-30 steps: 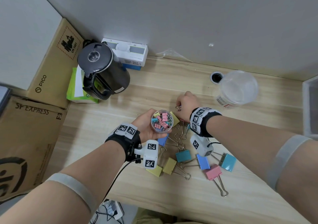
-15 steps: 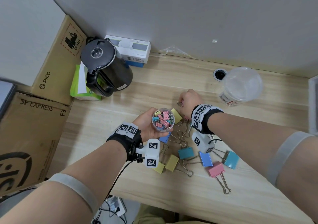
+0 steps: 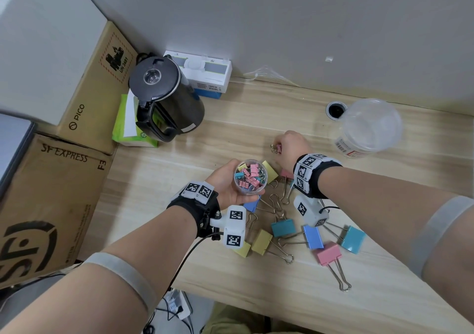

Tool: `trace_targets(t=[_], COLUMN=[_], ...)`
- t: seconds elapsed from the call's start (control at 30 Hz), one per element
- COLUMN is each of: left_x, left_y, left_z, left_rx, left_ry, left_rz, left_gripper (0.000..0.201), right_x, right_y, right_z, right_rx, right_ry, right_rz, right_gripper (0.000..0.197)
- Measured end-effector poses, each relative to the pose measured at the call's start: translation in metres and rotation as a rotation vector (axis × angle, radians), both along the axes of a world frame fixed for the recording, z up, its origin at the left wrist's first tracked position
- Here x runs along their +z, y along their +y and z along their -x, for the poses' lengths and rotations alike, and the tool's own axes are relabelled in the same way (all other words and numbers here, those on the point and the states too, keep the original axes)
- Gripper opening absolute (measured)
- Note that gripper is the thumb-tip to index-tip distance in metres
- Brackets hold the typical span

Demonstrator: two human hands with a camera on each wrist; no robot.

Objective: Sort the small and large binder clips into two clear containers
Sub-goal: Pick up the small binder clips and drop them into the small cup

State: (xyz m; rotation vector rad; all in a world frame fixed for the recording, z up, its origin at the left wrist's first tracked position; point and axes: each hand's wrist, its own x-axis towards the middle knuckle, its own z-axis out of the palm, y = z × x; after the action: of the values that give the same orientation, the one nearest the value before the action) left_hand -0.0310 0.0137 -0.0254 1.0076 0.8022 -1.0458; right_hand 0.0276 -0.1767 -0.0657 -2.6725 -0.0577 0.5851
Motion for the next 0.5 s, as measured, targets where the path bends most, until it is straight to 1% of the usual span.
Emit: trace_targets(t=[0.2, 0.4, 0.5], left_x=[0.0017, -0.0013, -0.0032], left_y=[-0.0019, -0.001, -0.0003], left_z=[-0.0017, 0.0009, 0.0023], left_rx=[0.001, 0.009, 0.007], left_ry=[-0.003, 0.0, 0.004], left_rz=[-0.004, -0.001, 0.002], left_gripper=[0.047, 0.045, 0.045], right_x=[0.0013, 0.0019, -0.0011], right_y=[0.0012, 0.0005, 0.0018], right_z=[0.0001, 0.0048, 0.0056], right_rx=[0.018, -0.01, -0.027], right_ry=[0.015, 0.01, 0.01], right_rz=[0.008, -0.04, -0.053], right_gripper=[0.031, 0.024, 0.028])
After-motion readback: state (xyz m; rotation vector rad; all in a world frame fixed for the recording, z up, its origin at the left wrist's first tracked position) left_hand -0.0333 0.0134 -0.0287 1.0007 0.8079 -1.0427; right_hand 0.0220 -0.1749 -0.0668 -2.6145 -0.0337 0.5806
